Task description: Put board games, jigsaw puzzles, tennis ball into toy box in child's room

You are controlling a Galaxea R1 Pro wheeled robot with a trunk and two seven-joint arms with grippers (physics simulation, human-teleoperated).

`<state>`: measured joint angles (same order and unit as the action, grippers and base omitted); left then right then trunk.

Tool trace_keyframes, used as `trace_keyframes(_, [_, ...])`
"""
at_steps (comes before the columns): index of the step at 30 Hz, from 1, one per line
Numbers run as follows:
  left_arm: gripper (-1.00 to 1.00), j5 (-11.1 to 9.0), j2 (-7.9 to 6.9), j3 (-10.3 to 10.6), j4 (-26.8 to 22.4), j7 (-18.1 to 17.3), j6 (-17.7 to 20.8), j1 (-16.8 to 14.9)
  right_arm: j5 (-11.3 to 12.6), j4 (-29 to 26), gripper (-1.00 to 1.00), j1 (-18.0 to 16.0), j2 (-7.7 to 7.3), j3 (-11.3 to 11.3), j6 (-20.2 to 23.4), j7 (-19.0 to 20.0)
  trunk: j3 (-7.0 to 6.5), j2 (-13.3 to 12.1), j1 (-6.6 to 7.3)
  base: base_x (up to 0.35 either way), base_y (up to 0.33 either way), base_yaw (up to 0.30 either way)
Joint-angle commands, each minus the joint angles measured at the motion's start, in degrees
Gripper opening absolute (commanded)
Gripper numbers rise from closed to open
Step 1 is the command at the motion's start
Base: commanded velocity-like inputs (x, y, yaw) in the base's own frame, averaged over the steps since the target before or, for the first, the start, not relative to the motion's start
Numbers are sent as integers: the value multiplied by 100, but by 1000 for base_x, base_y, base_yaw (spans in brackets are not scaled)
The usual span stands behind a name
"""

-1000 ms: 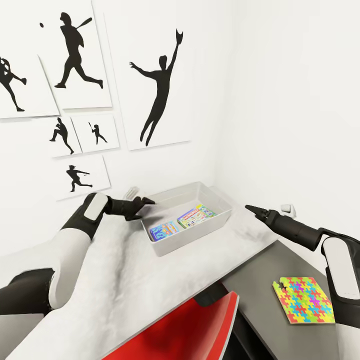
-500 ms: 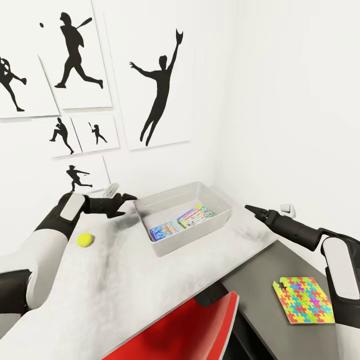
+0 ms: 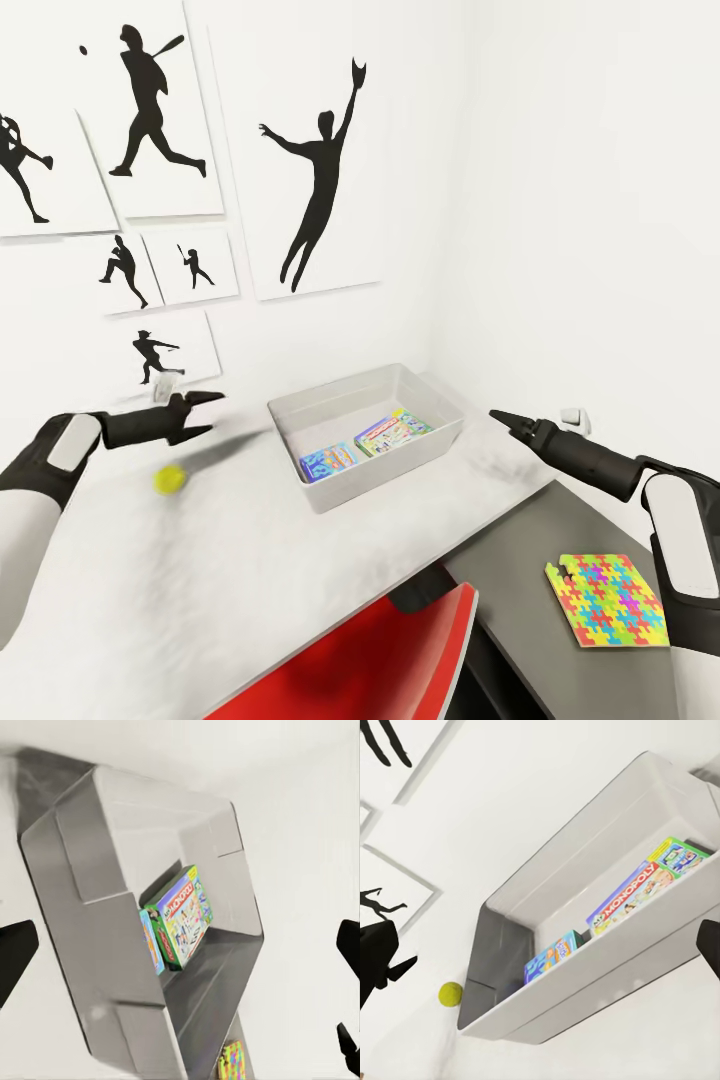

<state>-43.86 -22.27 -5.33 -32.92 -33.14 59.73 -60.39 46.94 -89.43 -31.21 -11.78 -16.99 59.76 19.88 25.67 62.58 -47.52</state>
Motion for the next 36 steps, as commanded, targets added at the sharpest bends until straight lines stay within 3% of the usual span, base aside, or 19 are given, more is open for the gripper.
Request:
trace_keyframes(1, [100,43,-49,-20,1,-170,27,52,-54,1,100,-6,2,-8,24,61,6,4,0,0,0,0])
trace_keyframes(8, [100,73,-469,-20,-10,-1205,27,654,-54,16,100,21,43,-6,24,56,6,4,0,0,0,0])
trace_keyframes(15, [100,84,-626,-20,-43,-2225,27,1229,-54,35,100,312,75,-1,24,54,6,4,0,0,0,0])
trace_keyframes(16, [100,100,-656,-20,-48,-2563,27,1377,-54,37,100,438,80,0,24,56,6,4,0,0,0,0])
trace_keyframes(21, [100,146,-804,-20,-170,-3489,3,1836,-45,38,100,776,134,2,13,63,6,4,0,0,0,0])
trace_keyframes(27, [100,150,-987,-15,-690,-3884,2,2130,-45,17,100,890,298,0,16,76,6,4,0,0,0,0])
trace_keyframes(36, [100,148,-1091,-25,-1019,-4135,16,2322,-45,2,100,921,377,25,5,212,6,4,0,0,0,0])
